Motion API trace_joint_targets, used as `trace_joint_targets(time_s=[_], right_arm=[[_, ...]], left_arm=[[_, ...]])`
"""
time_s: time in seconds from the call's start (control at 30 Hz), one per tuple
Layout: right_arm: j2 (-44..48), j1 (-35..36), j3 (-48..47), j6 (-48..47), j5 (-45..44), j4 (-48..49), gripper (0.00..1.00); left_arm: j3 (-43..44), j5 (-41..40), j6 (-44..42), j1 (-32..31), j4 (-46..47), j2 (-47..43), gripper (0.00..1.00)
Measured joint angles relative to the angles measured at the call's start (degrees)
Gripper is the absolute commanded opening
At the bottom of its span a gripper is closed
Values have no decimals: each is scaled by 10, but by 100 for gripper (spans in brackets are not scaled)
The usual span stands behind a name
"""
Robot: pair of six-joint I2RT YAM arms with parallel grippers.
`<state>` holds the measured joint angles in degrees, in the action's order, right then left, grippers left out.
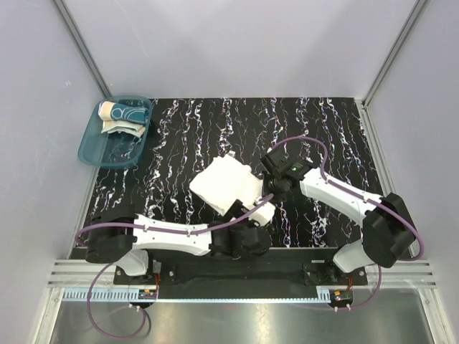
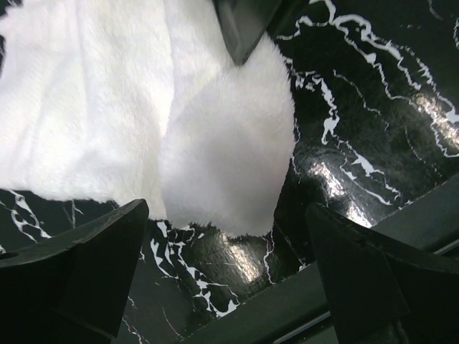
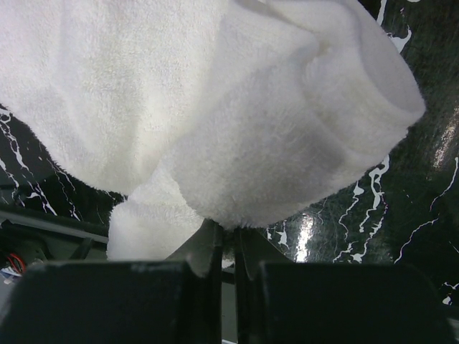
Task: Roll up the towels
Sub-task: Roll the towel
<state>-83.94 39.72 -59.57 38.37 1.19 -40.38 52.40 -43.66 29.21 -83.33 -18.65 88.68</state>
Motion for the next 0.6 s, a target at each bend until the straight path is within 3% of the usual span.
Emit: trace_joint_targets(time_s=[0.33, 0.43, 0.47, 0.53, 0.6], right_arm=[[-3, 0, 0, 0, 0, 0, 0], [-3, 0, 0, 0, 0, -1, 0], [-3, 0, 0, 0, 1, -1, 0], [-3, 0, 0, 0, 3, -2, 0], [-3, 0, 0, 0, 7, -2, 0]], left_arm=[[42, -19, -81, 10, 19, 64, 84], [40, -5, -90, 28, 35, 78, 48], [35, 2, -93, 34, 45, 78, 29], [20, 14, -96, 43, 69, 76, 2], [6, 25, -98, 49, 89, 75, 0]])
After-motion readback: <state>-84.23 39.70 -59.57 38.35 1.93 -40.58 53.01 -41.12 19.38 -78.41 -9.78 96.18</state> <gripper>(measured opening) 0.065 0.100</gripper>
